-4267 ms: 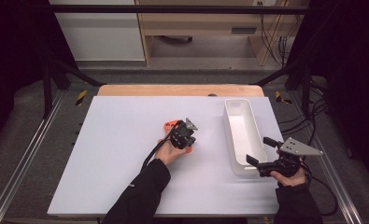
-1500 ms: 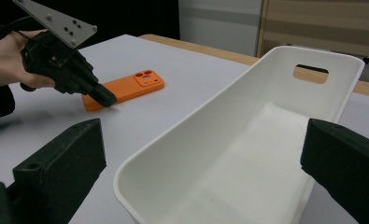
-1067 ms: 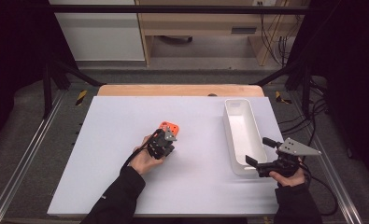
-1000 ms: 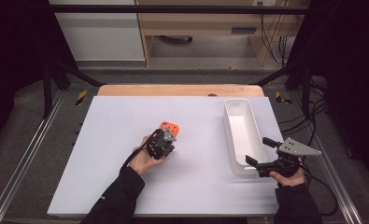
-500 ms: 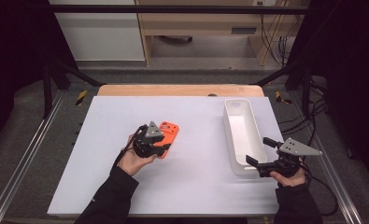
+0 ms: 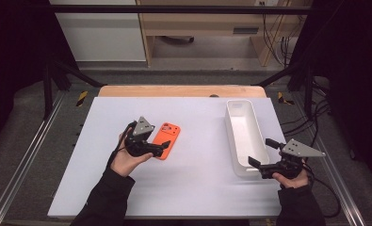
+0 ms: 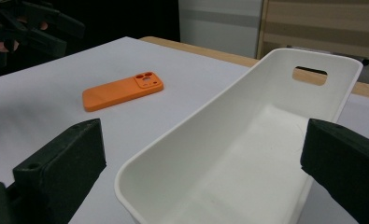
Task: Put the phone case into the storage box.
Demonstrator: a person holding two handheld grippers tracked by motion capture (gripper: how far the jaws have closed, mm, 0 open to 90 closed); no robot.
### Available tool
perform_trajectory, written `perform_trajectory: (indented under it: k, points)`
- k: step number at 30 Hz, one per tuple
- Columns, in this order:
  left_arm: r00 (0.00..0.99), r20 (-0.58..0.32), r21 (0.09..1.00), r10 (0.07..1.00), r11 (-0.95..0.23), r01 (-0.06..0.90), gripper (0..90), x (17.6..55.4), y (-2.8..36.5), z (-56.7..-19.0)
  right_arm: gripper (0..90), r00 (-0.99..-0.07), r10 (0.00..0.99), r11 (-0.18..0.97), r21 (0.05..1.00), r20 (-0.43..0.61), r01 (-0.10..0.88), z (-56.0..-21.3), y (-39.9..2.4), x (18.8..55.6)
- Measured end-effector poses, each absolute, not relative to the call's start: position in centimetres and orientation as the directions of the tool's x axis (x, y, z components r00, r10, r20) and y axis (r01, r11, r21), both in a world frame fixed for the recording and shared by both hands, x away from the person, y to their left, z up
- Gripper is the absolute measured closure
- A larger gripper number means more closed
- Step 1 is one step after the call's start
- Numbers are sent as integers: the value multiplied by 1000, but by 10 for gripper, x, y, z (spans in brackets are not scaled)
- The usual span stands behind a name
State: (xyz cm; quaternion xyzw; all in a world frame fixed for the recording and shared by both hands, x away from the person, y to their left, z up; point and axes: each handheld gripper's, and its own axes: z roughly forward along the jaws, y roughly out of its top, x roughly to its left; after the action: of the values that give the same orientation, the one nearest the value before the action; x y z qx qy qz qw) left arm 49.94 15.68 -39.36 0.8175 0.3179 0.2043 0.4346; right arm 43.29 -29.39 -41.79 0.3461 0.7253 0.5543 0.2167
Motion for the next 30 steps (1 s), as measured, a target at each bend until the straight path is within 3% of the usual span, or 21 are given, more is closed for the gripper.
perform_trajectory:
  k: [10, 30]
  points:
    - [686, 37, 853, 727, -380, 356, 22, 502, 159, -385, 4, -665, 743, 143, 955, 71, 261, -417, -295, 433]
    - [647, 20, 834, 762, -369, 409, 0, 539, 152, -384, 4, -667, 742, 148, 954, 67, 260, -418, -294, 433]
